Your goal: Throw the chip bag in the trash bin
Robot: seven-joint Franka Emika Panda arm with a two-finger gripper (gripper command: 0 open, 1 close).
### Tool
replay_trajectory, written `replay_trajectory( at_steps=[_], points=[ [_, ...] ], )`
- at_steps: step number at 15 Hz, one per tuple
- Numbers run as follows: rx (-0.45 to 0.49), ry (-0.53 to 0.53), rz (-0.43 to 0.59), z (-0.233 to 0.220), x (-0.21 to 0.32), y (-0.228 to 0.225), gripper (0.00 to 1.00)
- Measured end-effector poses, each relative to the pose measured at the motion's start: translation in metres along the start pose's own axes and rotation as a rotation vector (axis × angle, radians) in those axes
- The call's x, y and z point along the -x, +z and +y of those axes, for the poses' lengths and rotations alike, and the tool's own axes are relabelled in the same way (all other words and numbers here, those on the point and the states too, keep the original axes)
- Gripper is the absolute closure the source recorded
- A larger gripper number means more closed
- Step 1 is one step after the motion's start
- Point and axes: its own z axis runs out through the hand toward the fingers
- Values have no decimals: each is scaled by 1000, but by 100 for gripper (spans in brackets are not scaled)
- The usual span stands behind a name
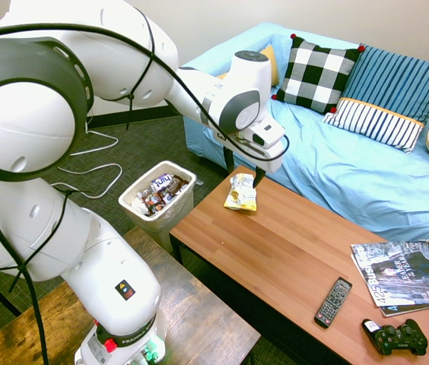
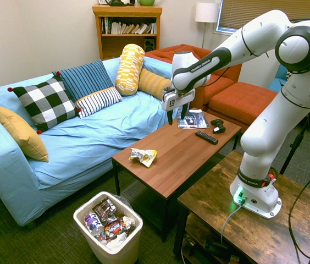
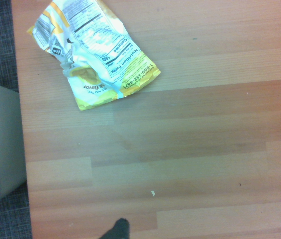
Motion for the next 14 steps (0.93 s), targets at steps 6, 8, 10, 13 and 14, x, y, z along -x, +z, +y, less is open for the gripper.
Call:
replay_trajectory(
  at_steps=[6, 8, 10, 13, 14],
  points=[
    [-16, 14, 13, -36, 15, 44, 0],
    [-26, 13, 43, -59, 21, 68, 0],
    [-35, -2, 101, -83, 19, 83, 0],
    [-30, -31, 185, -114, 13, 103, 0],
    [-23, -43, 202, -125, 13, 111, 0]
  ],
)
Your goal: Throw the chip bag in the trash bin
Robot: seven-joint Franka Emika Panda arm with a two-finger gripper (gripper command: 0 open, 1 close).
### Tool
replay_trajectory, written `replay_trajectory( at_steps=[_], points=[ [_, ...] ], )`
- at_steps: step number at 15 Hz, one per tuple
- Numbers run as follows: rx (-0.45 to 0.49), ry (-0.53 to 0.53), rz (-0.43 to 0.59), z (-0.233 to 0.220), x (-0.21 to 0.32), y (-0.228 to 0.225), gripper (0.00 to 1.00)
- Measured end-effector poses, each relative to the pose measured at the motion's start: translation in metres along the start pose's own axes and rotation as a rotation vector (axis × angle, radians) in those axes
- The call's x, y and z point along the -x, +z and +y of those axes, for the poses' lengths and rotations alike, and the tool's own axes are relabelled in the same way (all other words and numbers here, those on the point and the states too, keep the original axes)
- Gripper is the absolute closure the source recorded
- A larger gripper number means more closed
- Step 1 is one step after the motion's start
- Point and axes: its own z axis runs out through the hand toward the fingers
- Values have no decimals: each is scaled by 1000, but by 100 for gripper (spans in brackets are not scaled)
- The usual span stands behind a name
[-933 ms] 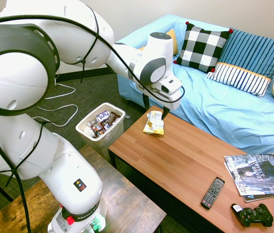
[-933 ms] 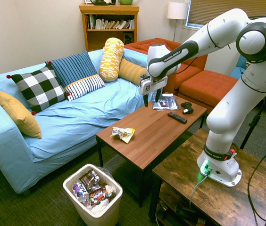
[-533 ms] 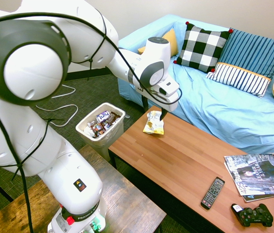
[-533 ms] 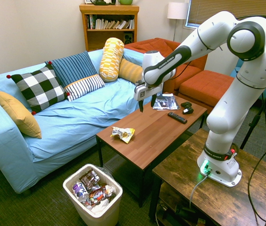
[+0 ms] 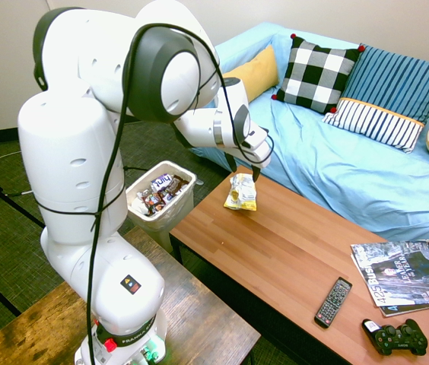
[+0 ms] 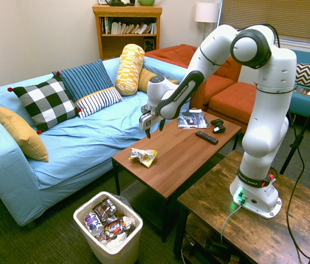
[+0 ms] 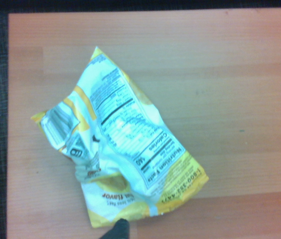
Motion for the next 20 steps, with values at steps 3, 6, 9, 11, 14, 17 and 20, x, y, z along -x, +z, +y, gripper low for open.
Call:
replay_trajectory(
  at_steps=[3, 6, 9, 11, 14, 17, 20],
  points=[
    [6, -38, 17, -32, 5, 24, 0],
    [20, -58, 1, -56, 12, 58, 0],
    [17, -75, -38, -70, 19, 91, 0],
    [20, -82, -55, -77, 20, 104, 0],
    [42, -81, -71, -84, 18, 129, 0],
    [56, -75, -80, -88, 15, 148, 100],
    [59, -69, -87, -91, 11, 155, 100]
  ],
)
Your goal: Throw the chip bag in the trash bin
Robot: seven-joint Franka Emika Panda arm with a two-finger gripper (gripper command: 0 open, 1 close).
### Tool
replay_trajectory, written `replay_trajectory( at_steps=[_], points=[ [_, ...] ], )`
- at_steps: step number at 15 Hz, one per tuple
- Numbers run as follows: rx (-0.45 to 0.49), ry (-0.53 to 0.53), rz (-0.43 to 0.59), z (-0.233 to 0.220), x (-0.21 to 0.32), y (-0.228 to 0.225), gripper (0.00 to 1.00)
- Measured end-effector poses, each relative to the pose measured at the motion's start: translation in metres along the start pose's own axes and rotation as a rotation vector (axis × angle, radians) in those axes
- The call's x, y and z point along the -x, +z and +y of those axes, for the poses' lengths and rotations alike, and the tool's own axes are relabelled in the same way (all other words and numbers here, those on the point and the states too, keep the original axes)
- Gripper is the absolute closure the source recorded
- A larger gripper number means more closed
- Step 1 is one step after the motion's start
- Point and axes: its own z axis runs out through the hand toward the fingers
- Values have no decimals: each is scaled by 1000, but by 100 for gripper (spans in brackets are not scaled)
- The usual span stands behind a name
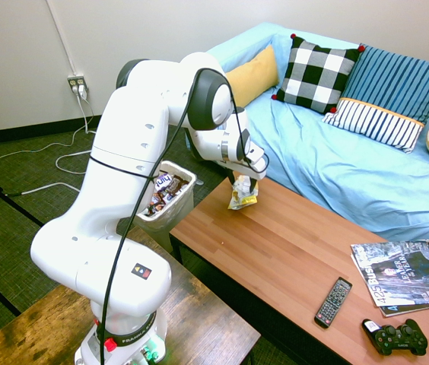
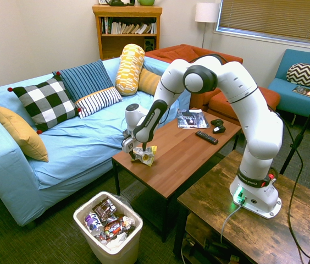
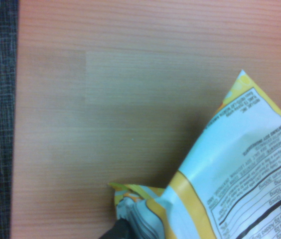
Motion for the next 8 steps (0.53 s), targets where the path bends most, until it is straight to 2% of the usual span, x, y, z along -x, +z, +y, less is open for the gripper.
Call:
replay_trajectory(
  at_steps=[8],
  points=[
    [-4, 21, -30, 1, -2, 6, 100]
  ],
)
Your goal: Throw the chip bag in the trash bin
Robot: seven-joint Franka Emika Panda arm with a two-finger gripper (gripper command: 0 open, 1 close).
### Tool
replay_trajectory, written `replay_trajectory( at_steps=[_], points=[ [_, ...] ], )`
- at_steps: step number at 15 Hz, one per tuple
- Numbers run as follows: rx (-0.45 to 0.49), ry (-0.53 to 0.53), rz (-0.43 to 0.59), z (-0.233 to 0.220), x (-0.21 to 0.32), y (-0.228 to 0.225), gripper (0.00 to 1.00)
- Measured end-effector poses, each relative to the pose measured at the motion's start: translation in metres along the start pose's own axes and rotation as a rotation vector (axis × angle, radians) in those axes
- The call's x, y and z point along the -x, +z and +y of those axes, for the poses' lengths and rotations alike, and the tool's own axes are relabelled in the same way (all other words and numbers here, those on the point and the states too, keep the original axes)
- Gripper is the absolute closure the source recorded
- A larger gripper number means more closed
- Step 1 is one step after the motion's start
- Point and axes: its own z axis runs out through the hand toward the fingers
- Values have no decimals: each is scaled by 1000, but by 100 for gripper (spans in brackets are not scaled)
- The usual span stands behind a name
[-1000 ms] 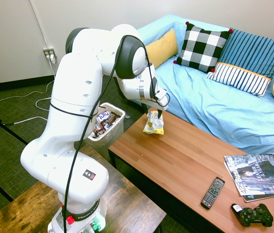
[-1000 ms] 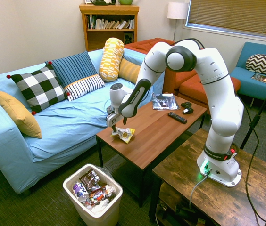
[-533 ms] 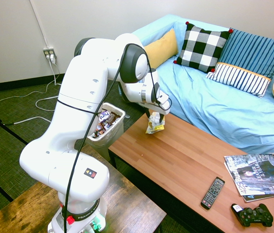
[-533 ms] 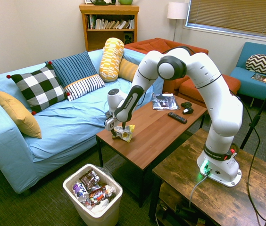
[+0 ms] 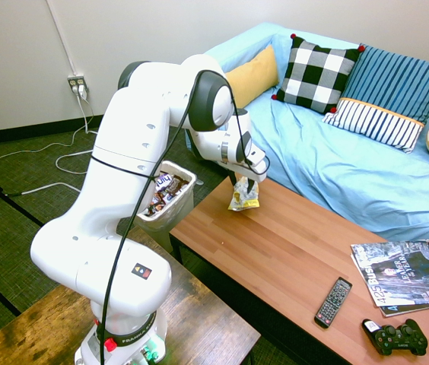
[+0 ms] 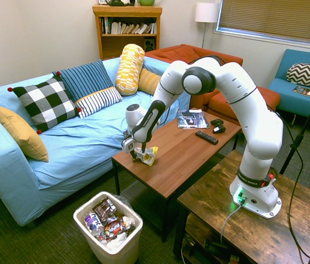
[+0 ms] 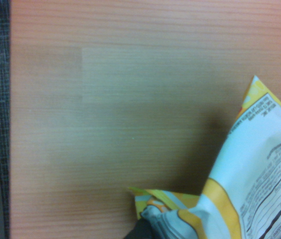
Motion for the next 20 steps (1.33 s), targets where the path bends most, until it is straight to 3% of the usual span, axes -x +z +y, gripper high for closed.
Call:
replay_trajectory(
  at_steps=[10, 13, 16, 20],
  points=[
    [-2, 41, -23, 4, -2, -2, 100],
    [-25, 32, -17, 3, 7, -28, 100],
    [-68, -23, 19, -14, 52, -80, 100],
    [-68, -113, 70, -64, 161, -121, 100]
  ],
)
